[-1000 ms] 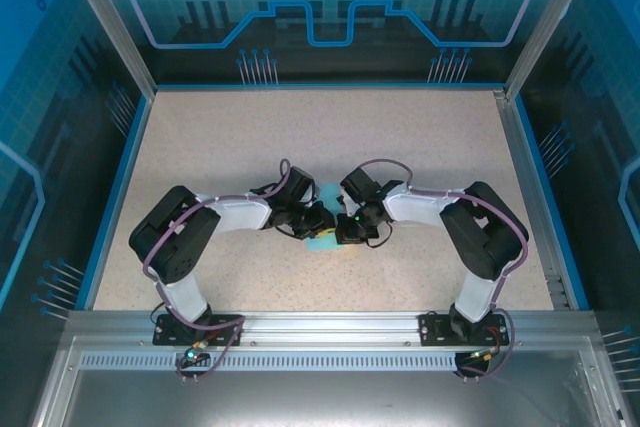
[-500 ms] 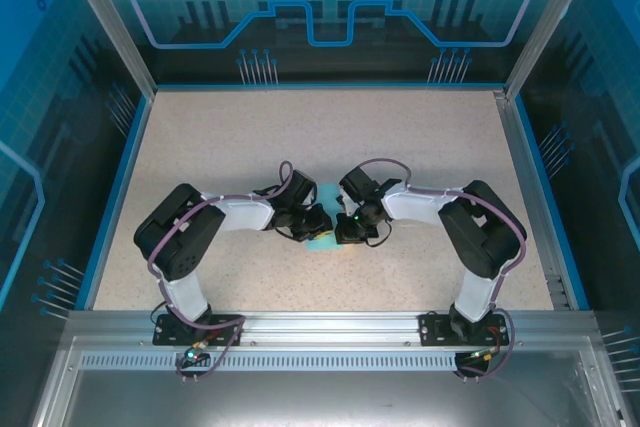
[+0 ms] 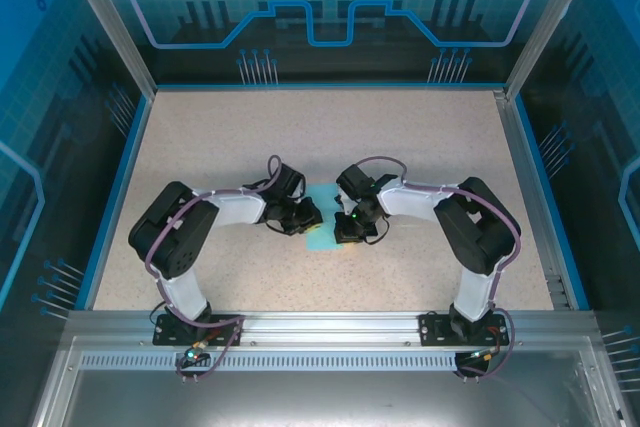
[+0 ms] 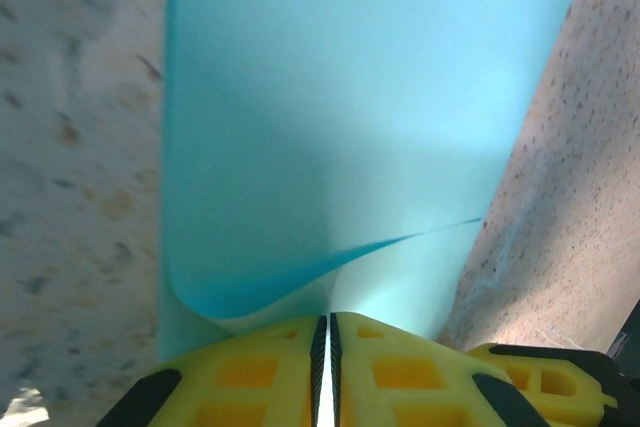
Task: Fold a paper plane with a square sheet of paper (pick it up from the middle)
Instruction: Fold the triangle a second time at the center of the table.
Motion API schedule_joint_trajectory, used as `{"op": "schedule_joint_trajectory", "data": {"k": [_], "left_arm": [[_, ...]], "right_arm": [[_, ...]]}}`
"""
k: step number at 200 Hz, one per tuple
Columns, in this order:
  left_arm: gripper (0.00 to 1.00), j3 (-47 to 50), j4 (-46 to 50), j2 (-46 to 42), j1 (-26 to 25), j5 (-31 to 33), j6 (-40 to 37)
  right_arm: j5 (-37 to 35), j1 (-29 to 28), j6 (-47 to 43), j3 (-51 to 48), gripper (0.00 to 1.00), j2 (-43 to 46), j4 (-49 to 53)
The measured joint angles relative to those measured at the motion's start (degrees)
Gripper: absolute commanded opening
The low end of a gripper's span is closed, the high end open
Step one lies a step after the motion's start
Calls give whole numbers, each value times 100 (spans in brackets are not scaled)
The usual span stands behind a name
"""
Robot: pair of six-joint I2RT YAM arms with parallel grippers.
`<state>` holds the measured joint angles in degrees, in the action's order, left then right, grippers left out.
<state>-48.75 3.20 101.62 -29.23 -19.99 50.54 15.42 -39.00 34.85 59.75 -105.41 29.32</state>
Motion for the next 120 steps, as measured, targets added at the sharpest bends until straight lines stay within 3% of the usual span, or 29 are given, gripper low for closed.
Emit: {"op": "schedule_joint_trajectory", "data": {"k": [73, 120], "left_arm": [[15, -195, 417, -37, 568, 223, -444], [16, -184, 393, -841, 363, 236, -463]], "right_arm": [[-15, 0, 0, 0, 9, 4, 15], [-20, -7, 0, 0, 9, 7, 15]]}}
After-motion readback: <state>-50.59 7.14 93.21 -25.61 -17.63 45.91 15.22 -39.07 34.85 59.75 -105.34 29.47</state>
